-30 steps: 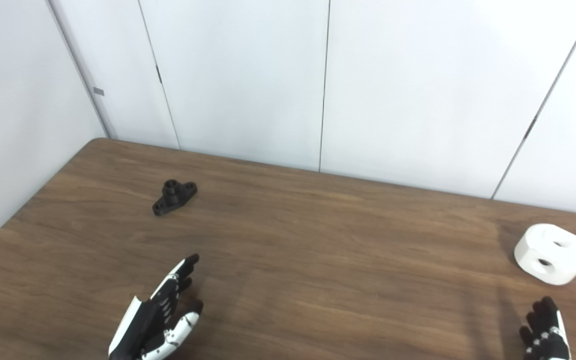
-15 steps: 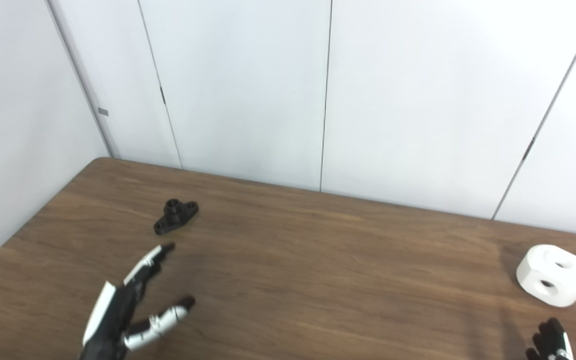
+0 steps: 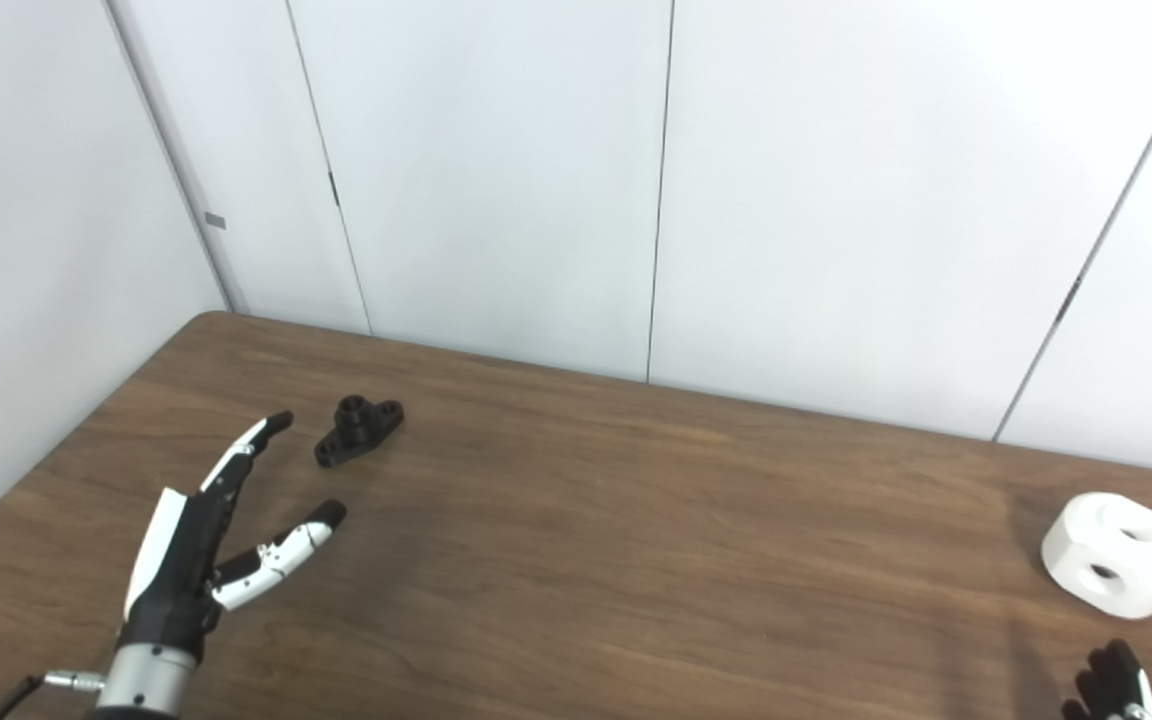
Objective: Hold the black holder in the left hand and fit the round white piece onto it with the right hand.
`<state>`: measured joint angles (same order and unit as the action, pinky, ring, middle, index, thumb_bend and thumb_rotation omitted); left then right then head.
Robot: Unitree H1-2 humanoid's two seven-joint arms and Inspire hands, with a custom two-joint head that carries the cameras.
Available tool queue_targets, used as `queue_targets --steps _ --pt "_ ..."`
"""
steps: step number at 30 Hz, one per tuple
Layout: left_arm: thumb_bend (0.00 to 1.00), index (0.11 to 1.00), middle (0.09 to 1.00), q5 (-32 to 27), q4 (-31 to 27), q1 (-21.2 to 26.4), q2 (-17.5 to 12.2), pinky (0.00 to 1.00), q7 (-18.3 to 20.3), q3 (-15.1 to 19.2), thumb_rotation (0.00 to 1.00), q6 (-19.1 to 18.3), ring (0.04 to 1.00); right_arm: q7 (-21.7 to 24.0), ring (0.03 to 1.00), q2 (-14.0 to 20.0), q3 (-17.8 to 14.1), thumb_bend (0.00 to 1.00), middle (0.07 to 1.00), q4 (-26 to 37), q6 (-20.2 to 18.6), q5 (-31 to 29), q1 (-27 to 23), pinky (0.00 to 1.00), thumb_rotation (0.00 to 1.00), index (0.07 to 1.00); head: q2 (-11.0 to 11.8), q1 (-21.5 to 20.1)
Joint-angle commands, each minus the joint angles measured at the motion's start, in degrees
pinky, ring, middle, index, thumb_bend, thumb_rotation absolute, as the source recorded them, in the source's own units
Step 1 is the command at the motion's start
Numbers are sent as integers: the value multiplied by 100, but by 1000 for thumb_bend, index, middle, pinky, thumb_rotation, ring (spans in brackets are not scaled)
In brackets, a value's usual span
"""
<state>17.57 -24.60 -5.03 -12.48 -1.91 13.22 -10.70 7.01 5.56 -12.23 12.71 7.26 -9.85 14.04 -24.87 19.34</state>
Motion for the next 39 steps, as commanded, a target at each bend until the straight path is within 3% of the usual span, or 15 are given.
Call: queue_targets --steps 1,10,17,28,39 --pt "725 914 936 247 -36 356 -293 927 -123 118 357 -57 935 84 1000 -98 70 366 1000 -190 249 -71 1025 1000 1000 1000 -1 2" --pt "738 897 958 356 593 853 -757 997 9 94 356 -225 994 121 1000 -73 94 361 1000 -197 254 -78 1020 1000 1000 1000 -12 5" --pt "777 894 961 618 1282 1219 -1024 980 -50 -131 395 -309 1000 93 1000 -85 103 377 990 -194 213 -24 1022 1000 1000 1000 -39 -37" --pt "854 875 956 1082 2323 1778 -1258 1000 -194 -445 425 -337 1000 125 997 -84 117 359 959 -179 270 -45 1053 1000 1000 994 -78 -61" --pt "903 846 947 1332 3145 2303 -1224 1000 -350 -676 411 -489 994 114 951 -80 133 367 909 -56 139 -28 1105 1000 1000 949 -118 -69"
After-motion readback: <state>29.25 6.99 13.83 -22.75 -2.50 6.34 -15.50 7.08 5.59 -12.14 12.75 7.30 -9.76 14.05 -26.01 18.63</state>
